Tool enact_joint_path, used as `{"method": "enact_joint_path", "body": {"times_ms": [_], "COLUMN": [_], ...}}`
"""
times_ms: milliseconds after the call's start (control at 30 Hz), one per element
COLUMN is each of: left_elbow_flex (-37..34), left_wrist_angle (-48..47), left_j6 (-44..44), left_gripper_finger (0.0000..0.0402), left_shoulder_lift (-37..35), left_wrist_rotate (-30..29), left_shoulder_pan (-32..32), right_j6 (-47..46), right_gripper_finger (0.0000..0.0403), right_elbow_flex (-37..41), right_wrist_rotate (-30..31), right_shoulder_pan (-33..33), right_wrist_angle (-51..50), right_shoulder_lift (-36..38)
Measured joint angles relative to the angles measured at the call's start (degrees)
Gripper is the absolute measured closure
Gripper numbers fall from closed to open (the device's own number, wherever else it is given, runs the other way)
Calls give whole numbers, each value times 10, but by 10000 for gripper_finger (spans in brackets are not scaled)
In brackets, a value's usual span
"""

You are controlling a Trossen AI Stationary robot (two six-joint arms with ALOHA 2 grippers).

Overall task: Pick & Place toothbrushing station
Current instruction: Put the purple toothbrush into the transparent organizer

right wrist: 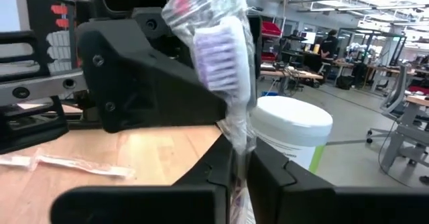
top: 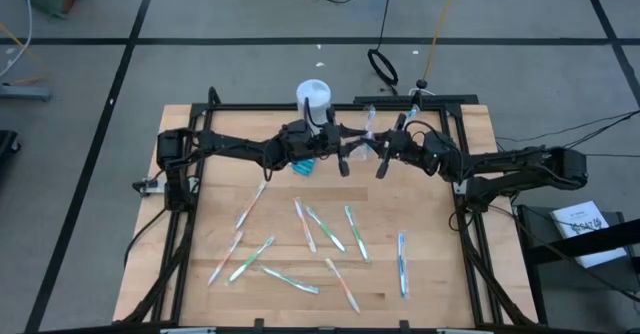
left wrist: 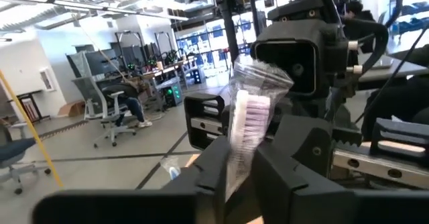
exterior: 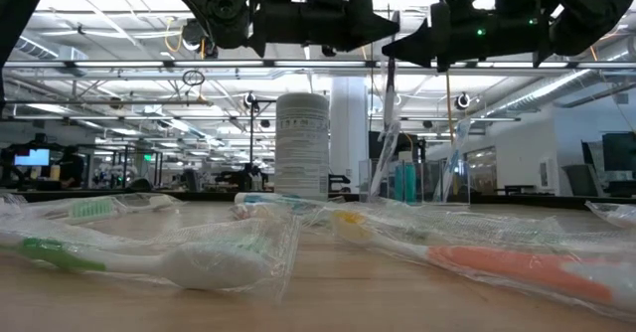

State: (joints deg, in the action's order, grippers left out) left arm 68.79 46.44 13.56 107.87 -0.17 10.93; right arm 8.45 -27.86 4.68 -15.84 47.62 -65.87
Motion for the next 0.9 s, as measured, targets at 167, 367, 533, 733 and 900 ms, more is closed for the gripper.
{"method": "enact_joint_path", "body": {"times_ms": [167,367,533,733,900], "left_elbow_flex": [0,0,0,0,0], "left_wrist_angle": [-16,-21,-40,-76,-80], "left_j6": [-43,-32,-39,-38,-35], "left_gripper_finger": [254,195,176,174,174], "left_shoulder_lift": [0,0,0,0,0], "left_wrist_rotate": [-3,-46,-65,-65,-65], "left_shoulder_pan": [0,0,-1,-5,-9], "right_j6": [12,36,16,-23,-75], "right_gripper_finger": [388,385,390,388,388], "right_elbow_flex": [0,0,0,30,57], "right_wrist_rotate": [23,136,166,163,161], "right_shoulder_pan": [0,-3,-25,-77,-130], "right_wrist_angle": [-43,-134,-192,-176,-157], "right_shoulder_lift": [24,85,123,126,126]}}
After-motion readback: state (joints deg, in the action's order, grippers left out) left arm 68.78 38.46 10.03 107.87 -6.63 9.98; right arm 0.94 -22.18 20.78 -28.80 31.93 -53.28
